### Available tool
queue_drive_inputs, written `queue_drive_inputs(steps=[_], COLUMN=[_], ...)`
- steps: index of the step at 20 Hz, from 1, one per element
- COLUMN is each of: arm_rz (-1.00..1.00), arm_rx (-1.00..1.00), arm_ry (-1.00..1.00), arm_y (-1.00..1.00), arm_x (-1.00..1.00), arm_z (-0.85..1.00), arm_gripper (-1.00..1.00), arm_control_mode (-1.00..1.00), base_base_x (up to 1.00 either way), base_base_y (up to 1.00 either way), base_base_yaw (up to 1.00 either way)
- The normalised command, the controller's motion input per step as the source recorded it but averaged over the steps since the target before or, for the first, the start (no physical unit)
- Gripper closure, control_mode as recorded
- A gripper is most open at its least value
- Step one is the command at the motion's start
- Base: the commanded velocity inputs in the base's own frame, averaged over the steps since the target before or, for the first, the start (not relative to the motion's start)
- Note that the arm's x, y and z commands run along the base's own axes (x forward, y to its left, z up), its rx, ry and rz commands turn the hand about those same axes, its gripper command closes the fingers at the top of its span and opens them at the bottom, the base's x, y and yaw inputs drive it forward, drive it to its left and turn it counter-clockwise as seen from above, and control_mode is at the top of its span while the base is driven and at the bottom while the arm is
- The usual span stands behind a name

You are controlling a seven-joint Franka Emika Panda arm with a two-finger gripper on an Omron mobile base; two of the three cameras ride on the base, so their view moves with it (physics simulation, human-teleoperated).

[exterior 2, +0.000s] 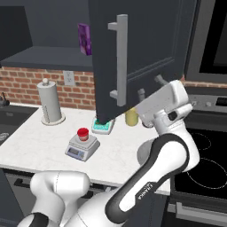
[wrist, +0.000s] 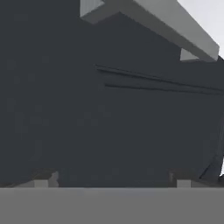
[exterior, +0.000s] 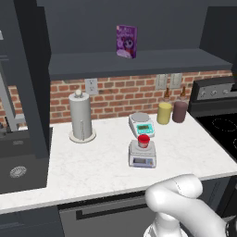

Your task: Pick the jam and place it on the digital scale for weighing, and close the cabinet.

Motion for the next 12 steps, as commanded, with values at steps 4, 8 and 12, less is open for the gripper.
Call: queue_drive_inputs(steps=[4,8,12], arm_rz=[-0.07,-0.21,-0.30], arm_rx=[-0.22,-0.19,-0.22], arm_ry=[0.00,0.12,0.26], arm_y=[1.00,0.89,0.89], arm_x=[0.29,0.49,0.63], arm_z=[0.33,0.17,0.11], arm_gripper=[-1.00,-1.00,-1.00], arm_control_mode=[-1.00,-1.00,-1.00], base_base_x=[0.00,0.00,0.00], base_base_y=[0.00,0.00,0.00], base_base_yaw=[0.00,0.00,0.00])
